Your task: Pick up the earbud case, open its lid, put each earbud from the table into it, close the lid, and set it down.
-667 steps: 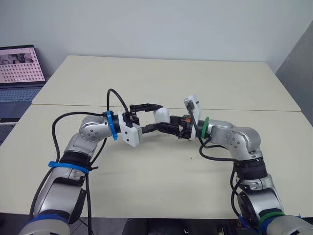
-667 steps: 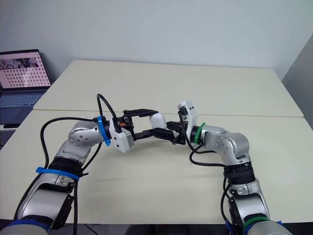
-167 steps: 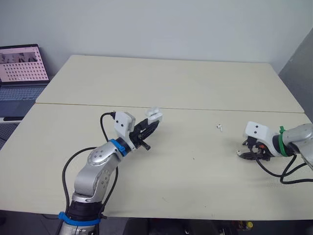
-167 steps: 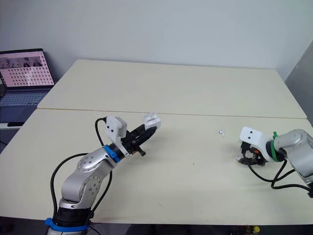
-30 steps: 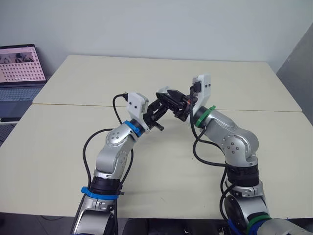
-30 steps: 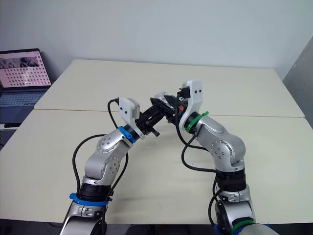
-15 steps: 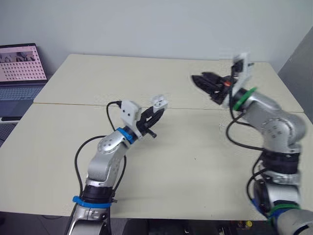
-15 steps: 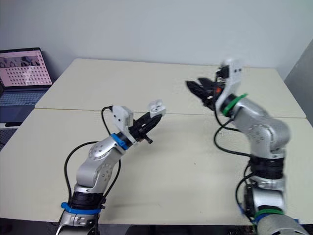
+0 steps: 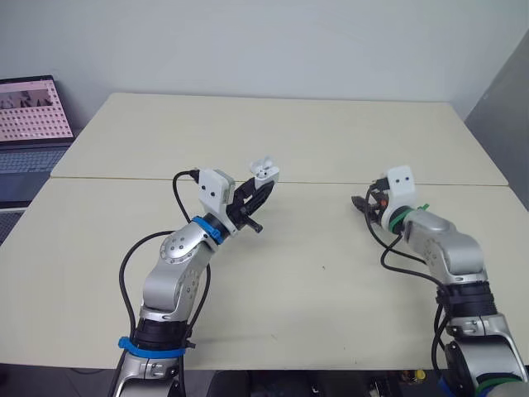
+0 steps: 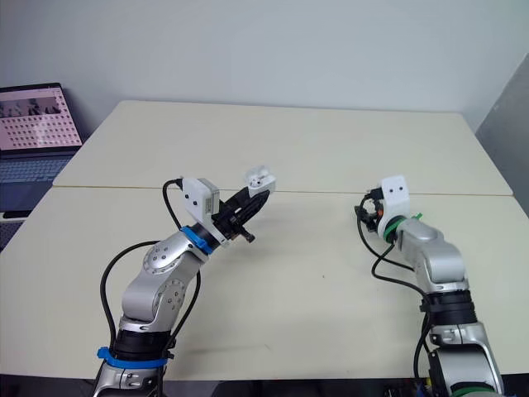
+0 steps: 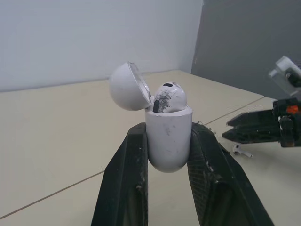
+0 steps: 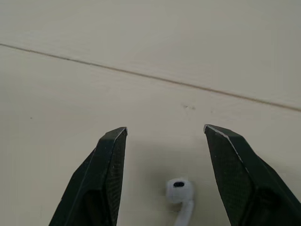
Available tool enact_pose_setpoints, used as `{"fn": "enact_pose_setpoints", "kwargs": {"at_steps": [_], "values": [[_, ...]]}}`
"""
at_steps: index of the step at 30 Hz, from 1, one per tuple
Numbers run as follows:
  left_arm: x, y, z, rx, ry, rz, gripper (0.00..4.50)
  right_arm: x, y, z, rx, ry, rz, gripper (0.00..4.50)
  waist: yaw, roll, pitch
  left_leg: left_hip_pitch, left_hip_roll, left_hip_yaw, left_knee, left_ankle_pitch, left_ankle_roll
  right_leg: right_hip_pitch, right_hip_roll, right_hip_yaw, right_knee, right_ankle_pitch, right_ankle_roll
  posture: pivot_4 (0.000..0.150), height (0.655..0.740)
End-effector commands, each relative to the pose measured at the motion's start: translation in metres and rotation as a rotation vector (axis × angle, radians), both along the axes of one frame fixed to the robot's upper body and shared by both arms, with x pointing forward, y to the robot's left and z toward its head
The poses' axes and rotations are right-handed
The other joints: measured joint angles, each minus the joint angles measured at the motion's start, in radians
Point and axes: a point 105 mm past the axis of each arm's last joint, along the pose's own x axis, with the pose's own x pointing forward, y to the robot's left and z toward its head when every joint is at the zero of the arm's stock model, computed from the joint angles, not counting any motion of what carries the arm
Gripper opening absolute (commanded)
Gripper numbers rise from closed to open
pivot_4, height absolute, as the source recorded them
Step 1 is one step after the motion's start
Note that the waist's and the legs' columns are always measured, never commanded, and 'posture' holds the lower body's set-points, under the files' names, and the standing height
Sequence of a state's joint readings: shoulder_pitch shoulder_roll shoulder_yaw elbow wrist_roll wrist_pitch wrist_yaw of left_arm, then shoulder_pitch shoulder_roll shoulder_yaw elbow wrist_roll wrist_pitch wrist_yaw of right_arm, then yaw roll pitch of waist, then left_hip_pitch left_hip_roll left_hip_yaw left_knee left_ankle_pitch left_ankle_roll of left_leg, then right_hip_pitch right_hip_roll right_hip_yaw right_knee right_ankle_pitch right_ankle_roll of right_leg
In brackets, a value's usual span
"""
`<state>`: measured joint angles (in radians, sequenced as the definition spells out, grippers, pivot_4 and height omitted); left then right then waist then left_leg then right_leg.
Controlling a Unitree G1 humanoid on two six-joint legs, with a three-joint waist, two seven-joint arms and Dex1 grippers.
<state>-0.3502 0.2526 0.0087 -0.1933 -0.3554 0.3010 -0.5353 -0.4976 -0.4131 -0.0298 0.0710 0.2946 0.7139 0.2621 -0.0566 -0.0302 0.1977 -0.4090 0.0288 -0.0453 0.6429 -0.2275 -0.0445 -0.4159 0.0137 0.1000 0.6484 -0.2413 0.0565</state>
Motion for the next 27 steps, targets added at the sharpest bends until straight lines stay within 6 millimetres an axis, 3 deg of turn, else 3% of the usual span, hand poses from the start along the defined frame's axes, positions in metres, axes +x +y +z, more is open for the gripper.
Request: {"fn": "enact_pose_setpoints", "kwargs": {"at_steps": [1,17,20,24,27], "values": [[-0.005,0.000,0.014,-0.013,-0.050,-0.014,0.76,-0.001,-0.008,0.011,-0.037,-0.050,-0.048,2.71,0.000,0.000,0.000,0.000,0.000,0.000,0.000,0.000,0.000,0.000,0.000,0.000,0.000,0.000,0.000,0.150,0.7400],[-0.005,-0.004,0.015,-0.009,-0.049,-0.028,0.76,-0.010,-0.012,-0.012,-0.017,0.044,-0.092,2.71,0.001,0.000,0.000,0.000,0.000,-0.001,0.001,0.000,0.000,0.000,0.000,-0.001,0.000,0.000,0.000,0.150,0.7400],[-0.005,-0.004,0.016,-0.015,-0.049,-0.030,0.76,-0.009,-0.015,-0.014,-0.028,0.046,-0.098,1.89,0.000,0.000,0.000,0.000,0.000,-0.001,0.001,0.000,0.000,0.000,0.000,-0.001,0.001,0.000,0.000,0.150,0.7400],[-0.004,-0.005,0.017,-0.021,-0.050,-0.031,0.76,-0.007,-0.017,-0.014,-0.030,0.047,-0.100,0.43,0.000,0.000,0.000,0.000,0.000,-0.001,0.001,0.000,0.000,0.001,0.000,-0.001,0.000,0.000,0.000,0.150,0.7400],[-0.005,-0.007,0.017,-0.023,-0.050,-0.036,0.76,-0.007,-0.018,-0.013,-0.030,0.054,-0.080,0.39,0.000,0.000,0.000,0.000,0.000,-0.001,0.002,0.000,0.000,0.001,0.000,-0.001,0.001,0.000,0.000,0.150,0.7400]]}}
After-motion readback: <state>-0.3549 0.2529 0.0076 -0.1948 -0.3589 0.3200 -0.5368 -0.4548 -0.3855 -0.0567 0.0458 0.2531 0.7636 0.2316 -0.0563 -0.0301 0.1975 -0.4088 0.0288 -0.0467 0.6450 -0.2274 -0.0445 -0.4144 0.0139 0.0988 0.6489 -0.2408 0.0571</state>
